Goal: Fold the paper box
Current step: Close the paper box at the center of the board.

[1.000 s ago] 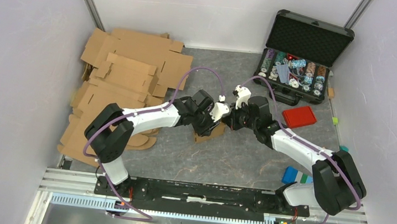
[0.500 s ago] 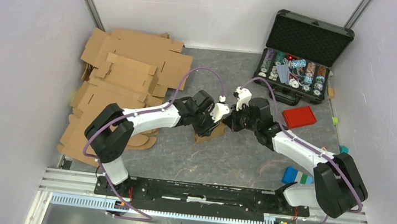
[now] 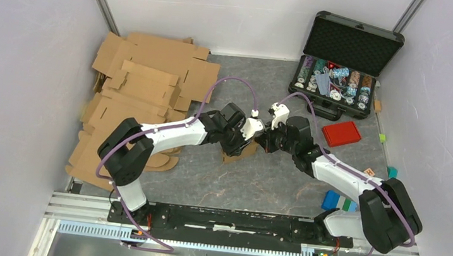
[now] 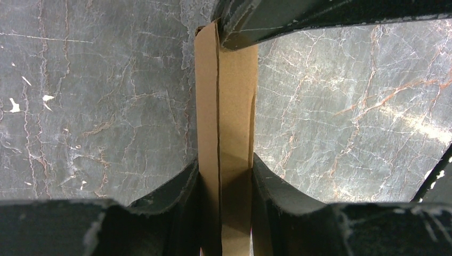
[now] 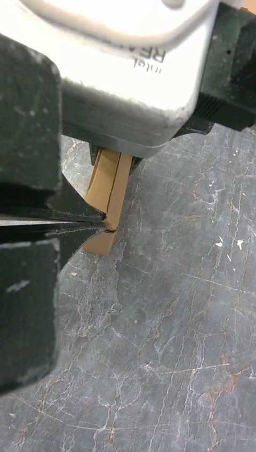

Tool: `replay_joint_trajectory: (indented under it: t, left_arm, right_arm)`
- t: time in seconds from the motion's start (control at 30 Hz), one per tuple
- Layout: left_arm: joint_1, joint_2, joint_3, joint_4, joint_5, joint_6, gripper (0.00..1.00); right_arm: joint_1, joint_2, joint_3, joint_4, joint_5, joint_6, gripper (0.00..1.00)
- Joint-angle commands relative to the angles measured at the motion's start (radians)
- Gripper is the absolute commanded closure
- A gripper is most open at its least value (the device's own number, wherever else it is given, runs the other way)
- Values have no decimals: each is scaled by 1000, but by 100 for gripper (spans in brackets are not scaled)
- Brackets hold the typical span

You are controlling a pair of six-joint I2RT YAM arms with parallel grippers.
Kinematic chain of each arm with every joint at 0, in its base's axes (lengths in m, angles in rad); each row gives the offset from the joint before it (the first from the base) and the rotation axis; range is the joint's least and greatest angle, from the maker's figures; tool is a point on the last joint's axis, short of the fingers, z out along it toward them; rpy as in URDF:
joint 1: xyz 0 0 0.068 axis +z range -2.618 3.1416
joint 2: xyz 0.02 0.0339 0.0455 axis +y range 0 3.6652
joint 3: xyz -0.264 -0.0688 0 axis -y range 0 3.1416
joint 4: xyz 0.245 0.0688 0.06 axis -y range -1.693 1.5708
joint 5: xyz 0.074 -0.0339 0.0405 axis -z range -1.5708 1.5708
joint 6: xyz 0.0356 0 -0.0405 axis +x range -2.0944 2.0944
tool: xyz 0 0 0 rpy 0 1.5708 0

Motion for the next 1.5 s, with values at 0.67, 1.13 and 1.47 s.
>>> replay_joint_trajectory:
  t: [0.67,1.13,1.47]
  left_arm:
    - [-20,34,17,9,0,27,91]
    - [-21,38,19,8,5,29,91]
    - [-21,38,20,6,15,27,91]
  right_arm:
    - [43,-154,-148,46,84,-55,81]
    - [-1,-234,-179,130,52,-9,72]
    - [-24,-229,-226,309,45,18,70]
